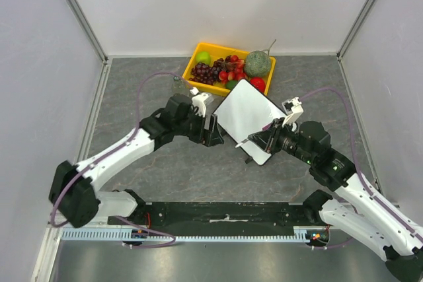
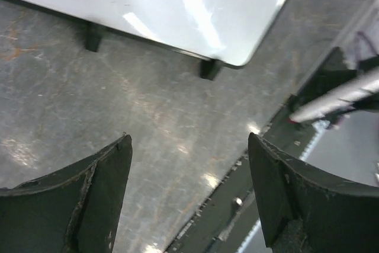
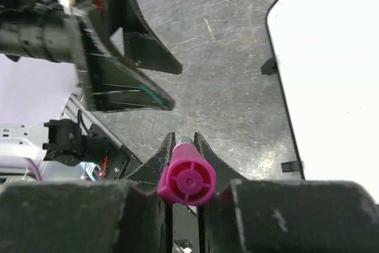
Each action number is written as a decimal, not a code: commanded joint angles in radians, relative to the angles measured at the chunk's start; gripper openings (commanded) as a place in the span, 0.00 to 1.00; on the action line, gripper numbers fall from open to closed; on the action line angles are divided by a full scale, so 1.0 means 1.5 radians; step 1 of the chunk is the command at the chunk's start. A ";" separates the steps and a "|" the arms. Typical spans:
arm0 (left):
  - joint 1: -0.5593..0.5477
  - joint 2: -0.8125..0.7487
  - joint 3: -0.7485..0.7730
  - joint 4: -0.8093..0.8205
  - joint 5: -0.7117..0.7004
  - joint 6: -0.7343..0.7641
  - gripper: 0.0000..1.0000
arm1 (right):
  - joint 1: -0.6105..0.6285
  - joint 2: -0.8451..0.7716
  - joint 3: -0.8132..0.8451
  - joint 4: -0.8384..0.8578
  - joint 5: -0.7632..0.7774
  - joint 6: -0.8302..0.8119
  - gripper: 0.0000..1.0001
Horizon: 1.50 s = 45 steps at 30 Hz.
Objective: Write a sentence on the whiteboard
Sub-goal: Pick up the whiteboard marker at the center of the board, then move the whiteboard stand to the center of the board.
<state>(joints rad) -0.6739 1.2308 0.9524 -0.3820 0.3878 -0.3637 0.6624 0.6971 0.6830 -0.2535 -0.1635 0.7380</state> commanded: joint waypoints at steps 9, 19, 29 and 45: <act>0.001 0.277 0.052 0.165 -0.098 0.103 0.79 | -0.036 -0.038 0.034 -0.067 0.064 -0.028 0.00; 0.001 0.396 0.082 0.233 -0.149 0.103 0.71 | -0.047 -0.041 0.051 -0.077 0.064 -0.037 0.00; 0.000 0.443 0.078 0.270 -0.151 0.095 0.35 | -0.053 -0.038 0.058 -0.092 0.064 -0.033 0.00; -0.015 0.297 -0.099 0.299 -0.186 0.040 0.02 | -0.054 -0.034 0.058 -0.090 0.049 -0.036 0.00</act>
<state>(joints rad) -0.6861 1.7554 0.8845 0.1001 0.1577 -0.2424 0.5858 0.6518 0.7315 -0.3843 -0.0818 0.6949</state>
